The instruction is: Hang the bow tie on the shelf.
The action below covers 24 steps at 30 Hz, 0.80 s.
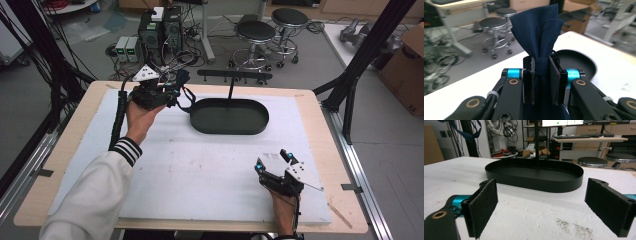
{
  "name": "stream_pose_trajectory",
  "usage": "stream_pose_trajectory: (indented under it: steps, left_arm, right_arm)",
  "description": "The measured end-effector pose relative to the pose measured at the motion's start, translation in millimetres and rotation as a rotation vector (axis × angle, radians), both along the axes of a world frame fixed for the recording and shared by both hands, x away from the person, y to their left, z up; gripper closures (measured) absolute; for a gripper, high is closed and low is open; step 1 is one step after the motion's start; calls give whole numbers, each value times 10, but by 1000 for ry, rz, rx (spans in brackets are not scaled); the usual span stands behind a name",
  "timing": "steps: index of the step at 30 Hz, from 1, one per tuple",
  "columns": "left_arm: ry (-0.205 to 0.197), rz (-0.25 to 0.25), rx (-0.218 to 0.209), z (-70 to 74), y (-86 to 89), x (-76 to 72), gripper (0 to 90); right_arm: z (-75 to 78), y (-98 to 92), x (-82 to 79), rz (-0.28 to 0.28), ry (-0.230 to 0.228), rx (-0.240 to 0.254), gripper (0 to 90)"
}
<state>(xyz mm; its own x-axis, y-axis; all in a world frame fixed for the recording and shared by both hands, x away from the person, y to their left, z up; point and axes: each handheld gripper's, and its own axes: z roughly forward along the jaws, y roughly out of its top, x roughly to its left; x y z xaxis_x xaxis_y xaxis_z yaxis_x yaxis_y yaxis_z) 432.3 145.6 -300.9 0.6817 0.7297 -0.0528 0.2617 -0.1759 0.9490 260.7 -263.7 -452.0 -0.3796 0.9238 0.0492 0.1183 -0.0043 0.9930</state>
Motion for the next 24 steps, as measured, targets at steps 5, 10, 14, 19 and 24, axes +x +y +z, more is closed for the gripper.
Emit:
stream_pose_trajectory:
  steps: [5,10,14,19,24]
  left_arm:
    - [-18,-27,20,72,-125,18,756]
    - [-36,-57,16,195,-288,27,756]
    - [-46,-78,26,218,-403,27,756]
    - [-37,-70,20,245,-478,93,756]
    - [-48,-75,33,274,-568,129,755]
  right_arm:
    - [2,-1,1,0,5,7,103]
    - [1,-2,2,2,3,2,103]
    - [2,-2,1,0,5,8,103]
    - [0,-4,-1,0,7,7,103]
    - [0,-14,9,2,0,11,103]
